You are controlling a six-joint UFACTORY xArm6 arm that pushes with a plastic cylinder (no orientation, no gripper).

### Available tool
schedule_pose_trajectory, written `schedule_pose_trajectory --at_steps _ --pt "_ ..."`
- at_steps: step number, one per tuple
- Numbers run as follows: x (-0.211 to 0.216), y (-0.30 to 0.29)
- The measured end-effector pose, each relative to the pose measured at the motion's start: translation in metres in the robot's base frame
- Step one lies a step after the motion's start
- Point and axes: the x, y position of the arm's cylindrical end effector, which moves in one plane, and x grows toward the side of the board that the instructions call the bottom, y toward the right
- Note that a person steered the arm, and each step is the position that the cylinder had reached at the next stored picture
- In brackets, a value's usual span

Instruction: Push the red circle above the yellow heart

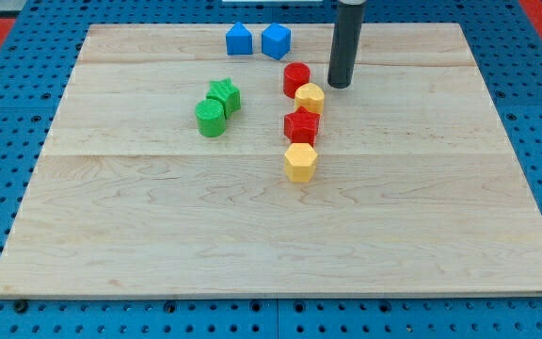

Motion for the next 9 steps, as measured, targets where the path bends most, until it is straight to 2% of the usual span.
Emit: schedule_pose_trajectory --at_steps 1,2,3,4,6,7,9 --pt "0.006 -0.016" --pt "-0.042 -0.007" --pt "-0.085 -0.053" --pt "-0.079 -0.122" --pt "-0.02 -0.107" --pt "-0.007 -0.106" --pt "-0.004 -0.067"
